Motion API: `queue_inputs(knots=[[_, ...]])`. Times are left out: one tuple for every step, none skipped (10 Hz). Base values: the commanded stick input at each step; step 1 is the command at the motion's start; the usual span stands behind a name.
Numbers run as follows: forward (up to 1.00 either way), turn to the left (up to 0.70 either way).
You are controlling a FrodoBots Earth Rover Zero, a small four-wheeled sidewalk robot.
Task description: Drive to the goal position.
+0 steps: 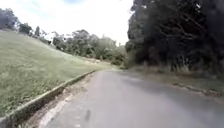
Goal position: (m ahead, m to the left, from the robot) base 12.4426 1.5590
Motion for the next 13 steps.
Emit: queue_inputs(knots=[[1.00,0.00],[1.00,0.00],[1.00,0.00],[1.00,0.00],[1.00,0.00],[1.00,0.00],[1.00,0.00],[1.00,0.00],[1.00,0.00],[1.00,0.00],[1.00,0.00],[1.00,0.00],[1.00,0.00]])
